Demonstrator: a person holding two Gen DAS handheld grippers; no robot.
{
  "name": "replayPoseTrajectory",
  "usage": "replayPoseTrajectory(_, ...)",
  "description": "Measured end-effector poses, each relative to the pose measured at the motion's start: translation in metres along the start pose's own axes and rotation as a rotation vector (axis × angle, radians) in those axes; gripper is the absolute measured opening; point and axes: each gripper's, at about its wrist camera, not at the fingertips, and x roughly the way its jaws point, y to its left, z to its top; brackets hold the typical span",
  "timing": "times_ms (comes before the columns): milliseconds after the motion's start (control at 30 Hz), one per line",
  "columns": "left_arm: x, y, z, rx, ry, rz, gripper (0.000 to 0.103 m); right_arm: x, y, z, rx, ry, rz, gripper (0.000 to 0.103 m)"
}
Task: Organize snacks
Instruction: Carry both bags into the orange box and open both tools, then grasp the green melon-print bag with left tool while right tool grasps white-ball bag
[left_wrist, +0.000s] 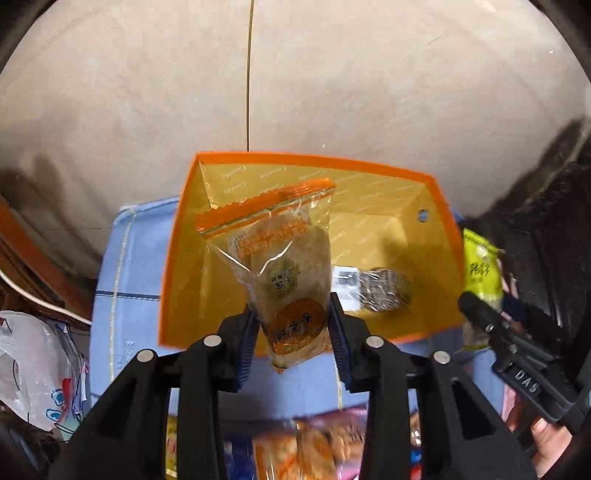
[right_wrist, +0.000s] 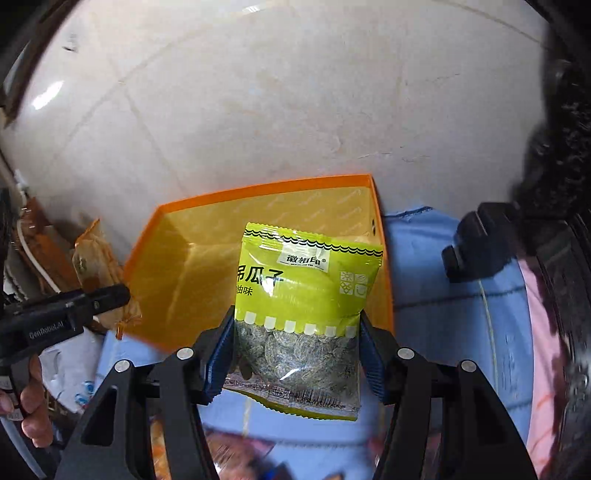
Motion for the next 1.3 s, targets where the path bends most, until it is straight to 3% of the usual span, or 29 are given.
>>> replayPoseTrajectory(233, 0.043, 0.006, 0.0, -0.011, 0.058, 0.038, 0.036, 0.045, -0.003, 0.007, 0.002, 0.045, -0.031, 0.062)
replayPoseTrajectory(267, 0.046, 0.006, 0.0, -0.011, 0.057, 0.058, 0.044, 0.05, -0.004, 0.006, 0.026, 0.06, -0.006, 0.064)
replayPoseTrajectory(300, 0.048, 0.006, 0.001, -0.008, 0.056, 0.086, 0.08, 0.049, -0.004, 0.006, 0.044, 0.062, -0.001, 0.065)
replayPoseTrajectory(333, 0.046, 0.005, 0.001, 0.008, 0.049, 0.147, 0.097, 0.044, -0.007, 0.005, 0.07, 0.049, -0.003, 0.066)
replayPoseTrajectory(400, 0.036, 0.005, -0.001, 0.055, -0.011, 0.198, 0.099, 0.033, -0.008, 0.003, 0.07, 0.019, -0.002, 0.068)
replayPoseTrajectory(533, 0.014, 0.015, -0.014, 0.059, -0.022, 0.192, 0.099, 0.0, -0.013, -0.013, 0.058, -0.027, -0.023, 0.074)
replayPoseTrajectory(600, -0.003, 0.019, -0.025, 0.066, -0.054, 0.19, 0.099, -0.021, -0.016, -0.03, 0.058, -0.045, -0.011, 0.076)
replayPoseTrajectory(733, -0.035, 0.035, -0.062, 0.052, -0.071, 0.155, 0.099, -0.061, -0.018, -0.082, 0.056, -0.073, -0.037, 0.091)
replayPoseTrajectory(967, -0.086, 0.07, -0.164, -0.045, -0.067, 0.071, 0.099, -0.103, -0.002, -0.182, 0.016, 0.015, -0.047, 0.096)
replayPoseTrajectory(1133, -0.102, 0.087, -0.244, -0.066, -0.017, 0.09, 0.099, -0.119, 0.02, -0.237, -0.02, 0.083, -0.021, 0.096)
replayPoseTrajectory(1300, -0.096, 0.099, -0.297, -0.077, 0.063, 0.1, 0.099, -0.118, 0.032, -0.279, 0.013, 0.163, -0.003, 0.096)
